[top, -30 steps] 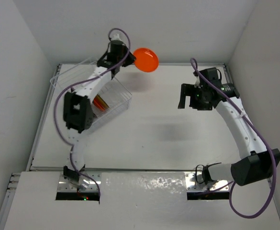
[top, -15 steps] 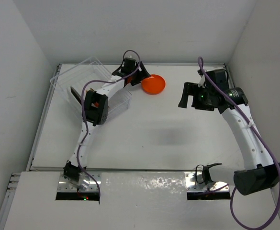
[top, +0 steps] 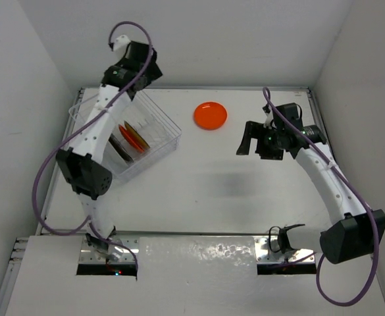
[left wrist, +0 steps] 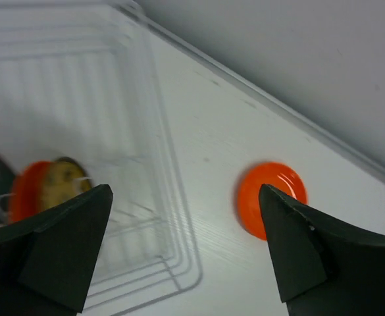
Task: Unload the plates from the dish rack
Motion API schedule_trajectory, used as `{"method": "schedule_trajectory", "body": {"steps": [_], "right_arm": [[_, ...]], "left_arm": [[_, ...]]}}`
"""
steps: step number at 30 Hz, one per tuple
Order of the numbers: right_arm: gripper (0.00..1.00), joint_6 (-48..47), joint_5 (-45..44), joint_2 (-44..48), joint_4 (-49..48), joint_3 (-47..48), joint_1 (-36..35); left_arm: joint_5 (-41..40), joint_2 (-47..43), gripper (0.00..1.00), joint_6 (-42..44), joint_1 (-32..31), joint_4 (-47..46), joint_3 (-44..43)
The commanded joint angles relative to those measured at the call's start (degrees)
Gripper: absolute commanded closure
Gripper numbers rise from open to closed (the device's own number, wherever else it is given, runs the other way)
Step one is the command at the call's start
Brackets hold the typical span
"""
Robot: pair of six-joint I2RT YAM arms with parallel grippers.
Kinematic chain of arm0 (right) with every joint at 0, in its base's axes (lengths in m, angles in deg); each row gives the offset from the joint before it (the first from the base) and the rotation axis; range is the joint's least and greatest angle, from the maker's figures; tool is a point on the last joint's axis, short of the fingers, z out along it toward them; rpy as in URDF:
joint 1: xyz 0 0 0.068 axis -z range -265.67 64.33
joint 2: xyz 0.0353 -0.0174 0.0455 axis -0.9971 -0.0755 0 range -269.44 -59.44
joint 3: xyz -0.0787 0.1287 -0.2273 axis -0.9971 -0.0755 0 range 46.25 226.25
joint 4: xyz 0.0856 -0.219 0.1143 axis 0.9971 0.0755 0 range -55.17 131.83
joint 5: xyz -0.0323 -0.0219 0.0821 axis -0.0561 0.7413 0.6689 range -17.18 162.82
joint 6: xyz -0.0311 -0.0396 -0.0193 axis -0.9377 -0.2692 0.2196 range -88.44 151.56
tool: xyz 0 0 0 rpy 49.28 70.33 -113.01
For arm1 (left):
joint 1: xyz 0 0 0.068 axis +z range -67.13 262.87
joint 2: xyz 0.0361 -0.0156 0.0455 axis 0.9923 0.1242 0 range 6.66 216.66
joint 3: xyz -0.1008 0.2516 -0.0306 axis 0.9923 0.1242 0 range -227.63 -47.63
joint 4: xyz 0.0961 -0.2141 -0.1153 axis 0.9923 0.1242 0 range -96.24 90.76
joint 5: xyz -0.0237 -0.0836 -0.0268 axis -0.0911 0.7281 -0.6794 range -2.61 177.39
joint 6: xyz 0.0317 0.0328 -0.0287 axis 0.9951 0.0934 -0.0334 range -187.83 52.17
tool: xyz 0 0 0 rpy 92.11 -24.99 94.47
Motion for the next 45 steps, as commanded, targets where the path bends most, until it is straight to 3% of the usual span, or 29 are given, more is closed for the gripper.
{"method": "schedule_trajectory", "body": {"steps": [1, 2, 3, 4, 11, 13, 14, 20, 26, 31, 33, 34, 35, 36, 45], "right_arm": [[0.01, 1.07, 3.93, -1.18, -4.74, -0.95, 0.08], [0.01, 0.89, 4.45, -1.45, -4.91, -1.03, -0.10], [0.01, 0.71, 4.54, -1.97, -5.52, -1.38, -0.19], [0.01, 0.71, 4.63, -2.15, -5.70, -1.56, -0.19], [0.01, 0.36, 5.95, -2.85, -6.41, -3.14, -0.80], [0.01, 0.10, 6.04, -2.85, -6.24, -3.58, -0.80], [0.01, -0.08, 5.95, -2.77, -5.97, -3.76, -0.89], [0.01, -1.13, 4.99, -2.24, -4.48, -3.85, -0.89], [0.01, -1.84, 4.11, -2.06, -3.69, -3.94, -0.89], [0.01, -2.27, 3.76, -2.76, -3.16, -3.06, -0.80], [0.01, -2.36, 3.67, -2.94, -2.98, -2.53, -0.89], [0.01, -2.36, 3.67, -3.03, -2.98, -2.44, -0.80], [0.01, -2.45, 3.67, -3.03, -2.89, -2.27, -0.80], [0.01, -2.54, 3.58, -3.12, -2.81, -2.18, -0.80], [0.01, -3.15, 3.40, -4.00, -1.93, -0.51, -0.80]], "left_arm": [[-13.13, -0.19, 0.13, 1.98, 1.64, 15.33, 3.61], [-14.18, -1.23, 0.19, 2.07, 1.64, 15.78, 4.58], [-14.72, -1.94, 0.36, 2.25, 1.73, 15.78, 7.37], [-14.98, -2.82, 0.38, 2.51, 1.81, 14.91, 8.88], [-7.09, -5.47, 0.42, 4.01, 5.24, 6.56, 19.35], [-6.11, -4.59, 0.49, 3.92, 5.68, 5.24, 19.79], [-6.11, -3.54, 0.54, 3.49, 5.68, 5.32, 19.62], [-6.81, -1.24, 0.54, 1.37, 5.68, 6.82, 20.58], [-6.73, -0.72, 0.70, 1.02, 5.77, 5.15, 24.53], [-7.16, -0.89, 0.72, -0.21, 5.68, 5.32, 25.41], [-7.51, -0.98, 0.78, -0.21, 5.77, 5.15, 25.85], [-7.43, -0.81, 0.84, -0.12, 5.77, 5.23, 25.68], [-7.60, -0.80, 0.97, -0.12, 5.77, 5.76, 24.55], [-7.69, -0.80, 1.00, 0.14, 5.77, 7.07, 23.67], [-12.17, -5.72, 1.00, 3.48, 5.59, 11.40, 6.19]]}}
